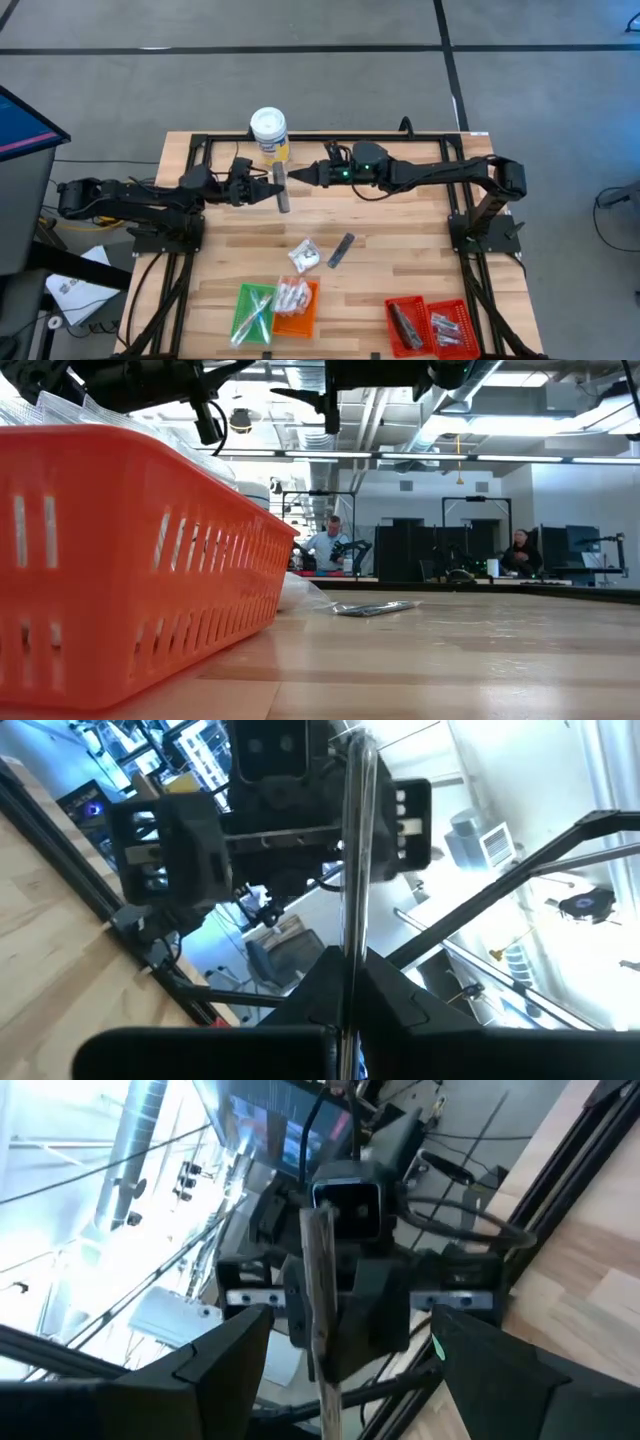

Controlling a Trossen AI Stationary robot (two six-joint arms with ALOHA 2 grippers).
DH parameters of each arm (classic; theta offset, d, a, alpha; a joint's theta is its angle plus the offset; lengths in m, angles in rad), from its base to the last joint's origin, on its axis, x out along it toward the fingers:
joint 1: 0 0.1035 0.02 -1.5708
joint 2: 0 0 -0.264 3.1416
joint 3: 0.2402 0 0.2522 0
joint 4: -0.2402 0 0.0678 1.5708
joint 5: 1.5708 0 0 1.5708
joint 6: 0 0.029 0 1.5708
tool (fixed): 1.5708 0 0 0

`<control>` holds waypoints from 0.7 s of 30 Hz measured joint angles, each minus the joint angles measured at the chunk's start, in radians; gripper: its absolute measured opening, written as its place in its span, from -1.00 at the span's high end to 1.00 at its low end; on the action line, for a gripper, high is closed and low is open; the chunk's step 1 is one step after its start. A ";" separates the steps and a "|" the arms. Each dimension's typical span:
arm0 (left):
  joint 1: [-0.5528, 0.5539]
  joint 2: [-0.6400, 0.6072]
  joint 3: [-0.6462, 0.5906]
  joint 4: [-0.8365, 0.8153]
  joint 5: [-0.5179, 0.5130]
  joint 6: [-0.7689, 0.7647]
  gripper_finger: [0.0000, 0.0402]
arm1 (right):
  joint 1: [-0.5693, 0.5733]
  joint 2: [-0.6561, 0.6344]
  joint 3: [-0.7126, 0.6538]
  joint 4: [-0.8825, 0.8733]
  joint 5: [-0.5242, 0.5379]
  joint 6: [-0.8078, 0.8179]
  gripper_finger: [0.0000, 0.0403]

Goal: Pick & Place Travel size toiletries
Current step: Put the black comb into the left red basket

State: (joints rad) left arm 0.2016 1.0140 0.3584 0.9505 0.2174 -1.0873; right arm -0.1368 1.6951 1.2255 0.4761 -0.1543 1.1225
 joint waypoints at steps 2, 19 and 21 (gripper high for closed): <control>0.000 0.003 0.000 0.000 -0.001 -0.002 0.98 | 0.000 -0.001 0.000 0.000 0.003 -0.001 -0.35; -0.005 0.040 -0.001 0.003 -0.007 -0.020 0.97 | -0.001 0.030 0.118 -0.135 0.032 -0.120 -0.34; -0.004 0.042 -0.001 -0.002 -0.007 -0.020 0.97 | 0.000 0.028 0.138 -0.161 0.029 -0.135 -0.34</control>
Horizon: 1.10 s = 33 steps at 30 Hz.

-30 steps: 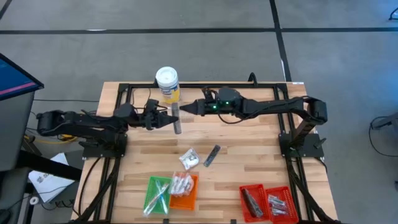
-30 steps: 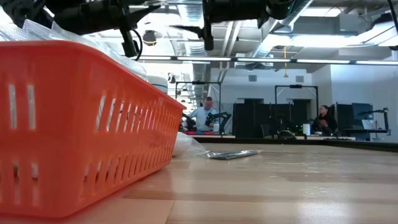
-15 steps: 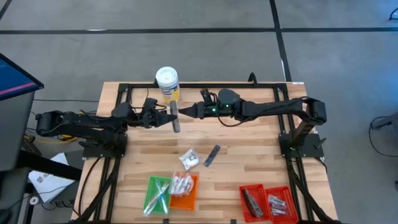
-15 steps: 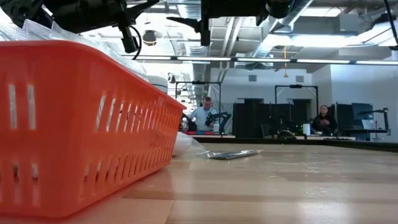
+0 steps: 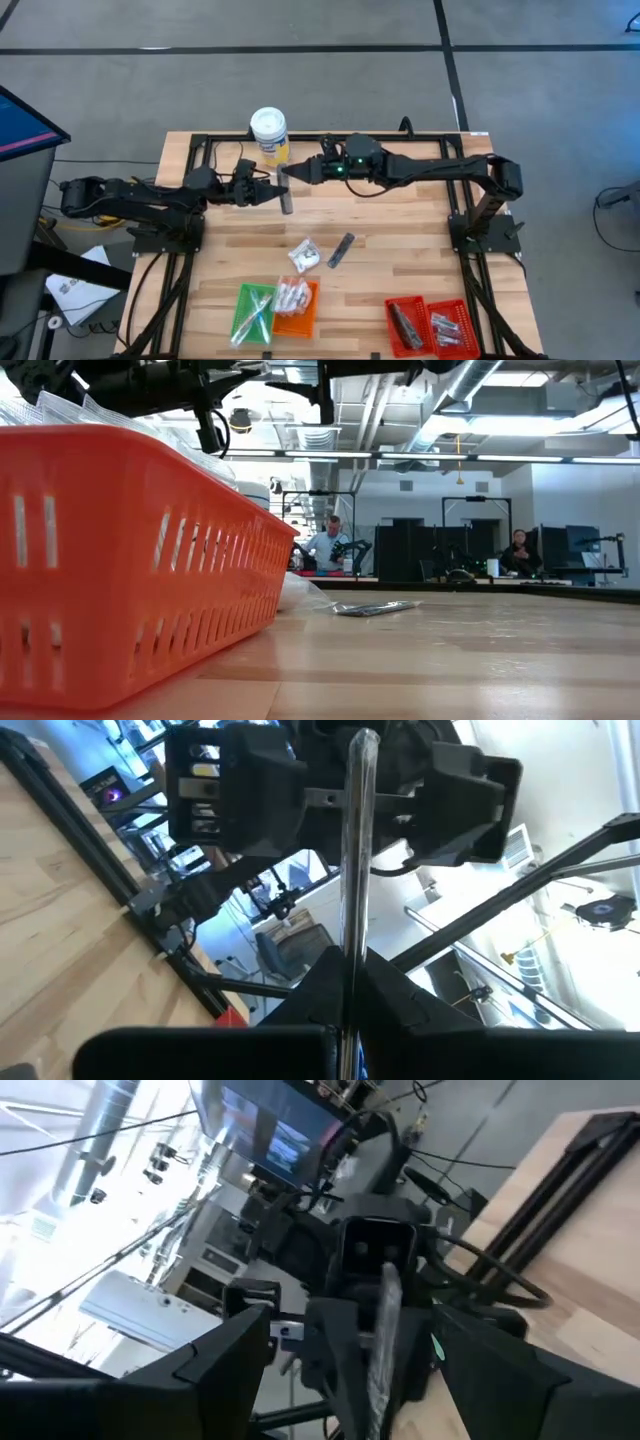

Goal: Pick & Place Travel size toiletries
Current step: Put the black comb into the left red basket

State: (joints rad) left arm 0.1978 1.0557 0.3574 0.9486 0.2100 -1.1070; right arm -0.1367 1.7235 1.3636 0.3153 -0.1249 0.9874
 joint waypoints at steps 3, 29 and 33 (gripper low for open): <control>0.000 0.000 0.000 0.004 0.000 0.001 0.97 | 0.005 -0.001 0.004 -0.046 0.000 -0.003 -0.34; 0.000 0.000 0.000 0.011 0.005 0.010 0.97 | 0.033 0.026 0.009 -0.074 0.047 -0.046 -0.34; 0.000 0.005 0.000 0.011 0.005 0.010 0.97 | 0.024 0.070 0.066 -0.069 -0.006 -0.045 -0.34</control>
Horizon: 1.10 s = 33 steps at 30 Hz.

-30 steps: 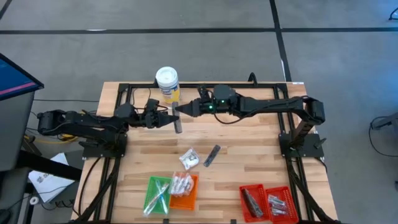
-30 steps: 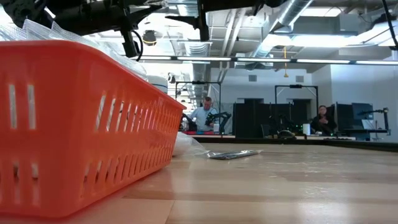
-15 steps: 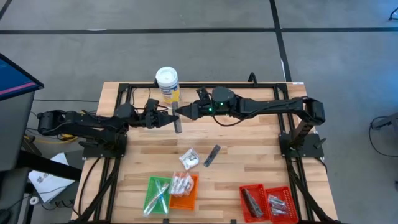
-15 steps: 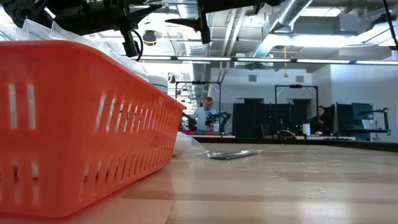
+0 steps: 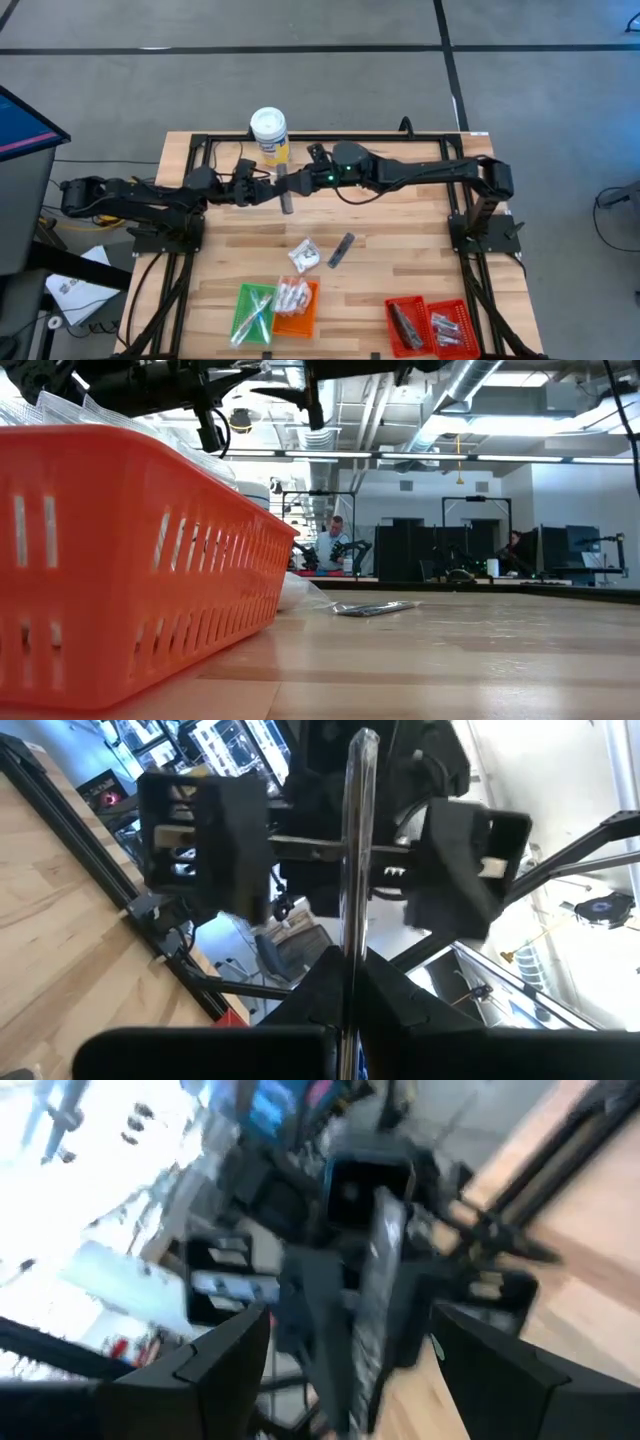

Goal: Pick & Place Travel size toiletries
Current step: Put the black comb into the left red basket

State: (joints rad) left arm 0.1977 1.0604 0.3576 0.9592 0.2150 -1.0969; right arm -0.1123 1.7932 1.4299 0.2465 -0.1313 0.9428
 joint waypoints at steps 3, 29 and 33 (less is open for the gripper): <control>0.000 0.009 0.000 -0.003 0.000 0.000 0.97 | -0.005 0.032 0.037 -0.013 -0.028 0.000 -0.34; 0.000 0.008 0.000 0.008 0.004 0.001 0.97 | -0.014 0.026 0.052 -0.067 -0.098 -0.011 0.78; 0.000 0.008 0.000 0.008 0.020 0.005 0.93 | -0.015 0.026 0.052 -0.069 -0.105 -0.007 0.95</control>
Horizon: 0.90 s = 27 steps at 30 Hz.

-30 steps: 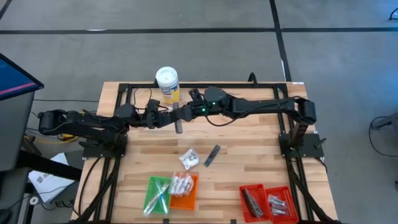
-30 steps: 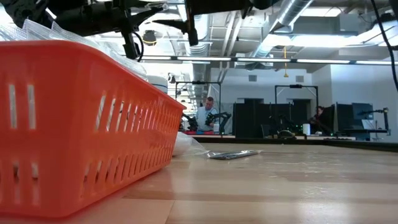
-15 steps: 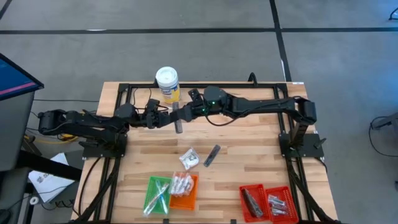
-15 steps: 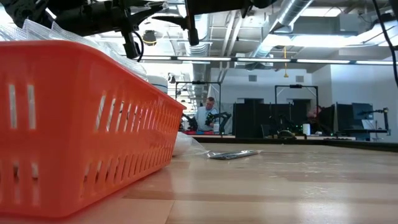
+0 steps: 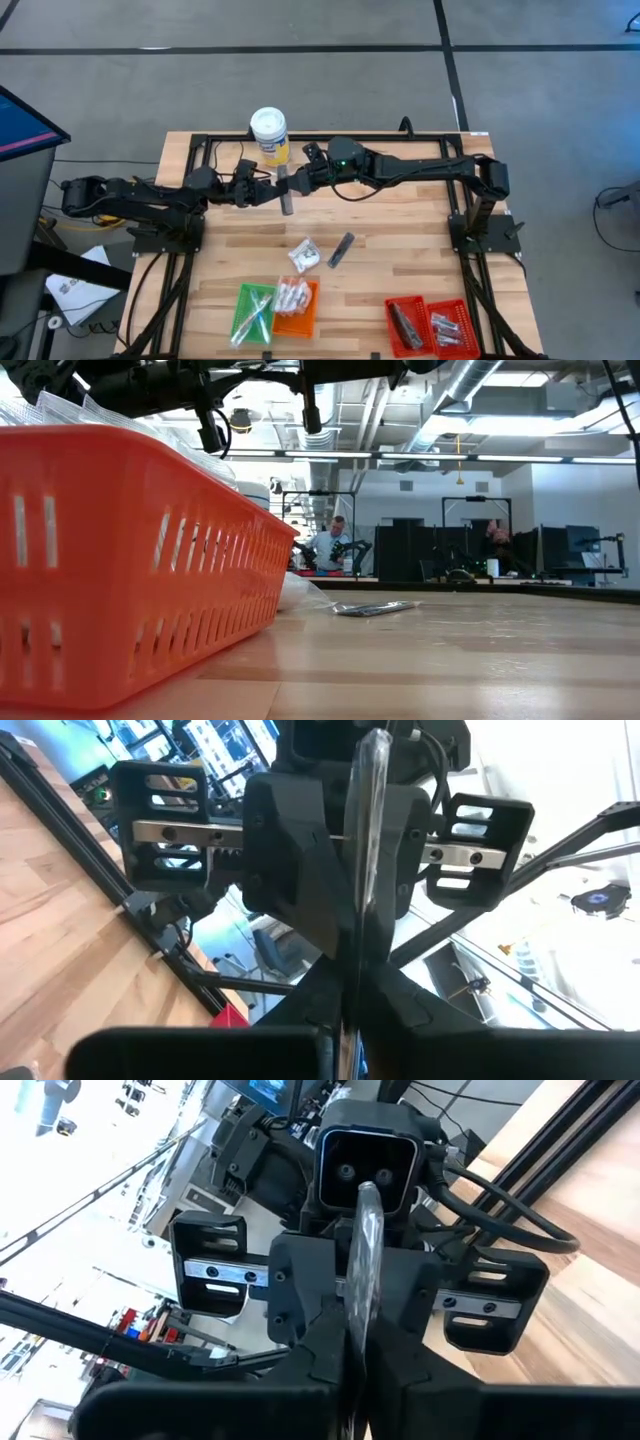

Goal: Pick & Place Travel size toiletries
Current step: Put the black comb into the left red basket

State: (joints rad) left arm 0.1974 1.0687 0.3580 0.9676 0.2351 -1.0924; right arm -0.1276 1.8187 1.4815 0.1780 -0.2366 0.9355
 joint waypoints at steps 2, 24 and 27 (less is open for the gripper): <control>0.000 0.000 0.000 -0.004 0.013 -0.002 0.89 | 0.000 0.000 0.000 -0.013 -0.002 0.010 0.93; -0.048 -0.001 0.000 -0.015 0.019 -0.068 0.02 | 0.153 -0.385 0.000 -0.821 0.207 -0.176 0.99; -0.116 0.000 0.000 -0.015 -0.128 -0.063 0.05 | 0.271 -0.447 0.000 -0.966 0.317 -0.136 0.99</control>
State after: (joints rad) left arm 0.0812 1.0682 0.3584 0.9524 0.1068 -1.1552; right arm 0.1432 1.3716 1.4815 -0.7884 0.0800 0.7993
